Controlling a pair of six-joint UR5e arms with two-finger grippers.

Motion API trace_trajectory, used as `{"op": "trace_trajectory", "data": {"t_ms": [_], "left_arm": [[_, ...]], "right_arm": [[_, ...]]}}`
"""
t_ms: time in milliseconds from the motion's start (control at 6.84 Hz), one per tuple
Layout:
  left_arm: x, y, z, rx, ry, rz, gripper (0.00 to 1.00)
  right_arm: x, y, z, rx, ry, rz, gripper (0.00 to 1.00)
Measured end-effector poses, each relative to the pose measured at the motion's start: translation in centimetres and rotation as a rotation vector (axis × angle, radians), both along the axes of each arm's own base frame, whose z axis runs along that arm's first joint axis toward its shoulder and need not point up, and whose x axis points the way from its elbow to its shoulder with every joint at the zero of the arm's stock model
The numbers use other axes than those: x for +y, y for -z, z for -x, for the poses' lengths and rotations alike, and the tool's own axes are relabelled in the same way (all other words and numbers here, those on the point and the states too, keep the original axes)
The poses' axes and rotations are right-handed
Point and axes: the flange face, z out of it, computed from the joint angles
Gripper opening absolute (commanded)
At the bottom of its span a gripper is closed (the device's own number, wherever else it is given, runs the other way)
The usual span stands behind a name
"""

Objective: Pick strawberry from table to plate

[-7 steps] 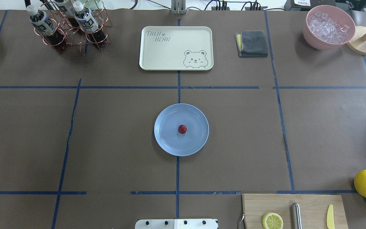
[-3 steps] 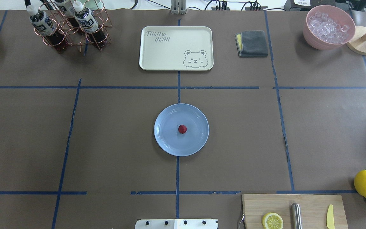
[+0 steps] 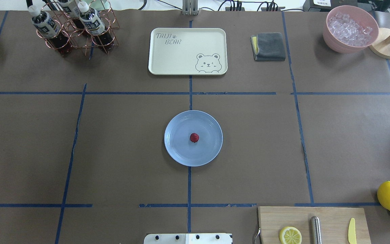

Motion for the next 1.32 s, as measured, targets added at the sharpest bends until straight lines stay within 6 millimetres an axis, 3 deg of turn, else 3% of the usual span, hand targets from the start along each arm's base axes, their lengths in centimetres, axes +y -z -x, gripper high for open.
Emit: {"op": "trace_trajectory", "data": {"t_ms": [1316], "left_arm": [[-0.14,0.24,-0.11,0.011,-0.003,-0.024,1.0]], "right_arm": [[0.05,-0.61,0.54,0.001,0.012,0.014,1.0]]}}
